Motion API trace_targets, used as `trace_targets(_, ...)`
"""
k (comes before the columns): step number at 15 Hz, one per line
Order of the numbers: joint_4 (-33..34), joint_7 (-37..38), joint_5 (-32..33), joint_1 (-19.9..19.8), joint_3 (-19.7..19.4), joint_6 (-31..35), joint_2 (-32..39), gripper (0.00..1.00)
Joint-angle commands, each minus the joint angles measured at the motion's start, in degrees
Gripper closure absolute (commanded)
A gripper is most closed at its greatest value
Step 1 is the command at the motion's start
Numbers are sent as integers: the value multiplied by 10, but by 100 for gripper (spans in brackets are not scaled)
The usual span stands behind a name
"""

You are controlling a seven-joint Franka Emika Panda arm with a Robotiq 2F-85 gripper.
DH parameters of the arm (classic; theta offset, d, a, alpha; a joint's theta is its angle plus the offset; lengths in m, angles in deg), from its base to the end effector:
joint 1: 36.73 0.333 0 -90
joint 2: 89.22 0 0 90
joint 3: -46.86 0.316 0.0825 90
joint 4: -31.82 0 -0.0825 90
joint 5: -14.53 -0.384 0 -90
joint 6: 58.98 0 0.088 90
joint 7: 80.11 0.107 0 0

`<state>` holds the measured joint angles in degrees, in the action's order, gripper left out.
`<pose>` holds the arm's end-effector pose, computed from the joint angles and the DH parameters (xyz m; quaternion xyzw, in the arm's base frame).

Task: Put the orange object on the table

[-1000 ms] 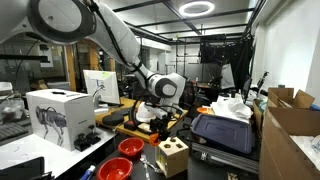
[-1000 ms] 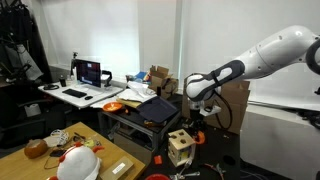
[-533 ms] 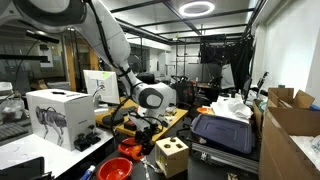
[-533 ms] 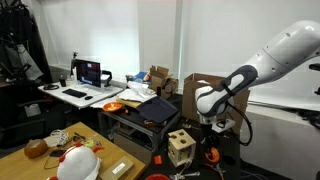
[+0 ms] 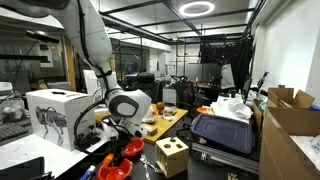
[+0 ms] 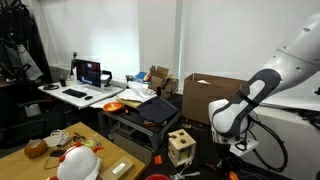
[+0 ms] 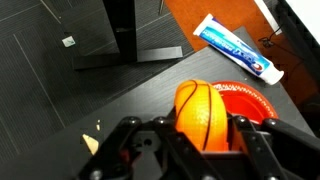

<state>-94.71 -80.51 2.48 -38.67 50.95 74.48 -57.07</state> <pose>0.4886 0.0256 0.0956 -0.9706 0.0666 0.2189 0.0749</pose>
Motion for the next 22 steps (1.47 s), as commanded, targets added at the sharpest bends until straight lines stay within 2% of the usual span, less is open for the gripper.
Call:
trace_targets(1, -85, 21, -16, 13, -1, 44, -67, 93)
trace_targets(5, -81, 72, -14, 35, 0, 73, -57, 93)
trace_targets(10, -41, 185, 6, 92, -16, 107, -20, 93)
trace_targets(13, -6, 235, 9, 112, -27, 95, 9, 93)
trace_targets(22, -31, 161, -35, 102, 48, 83, -64, 93)
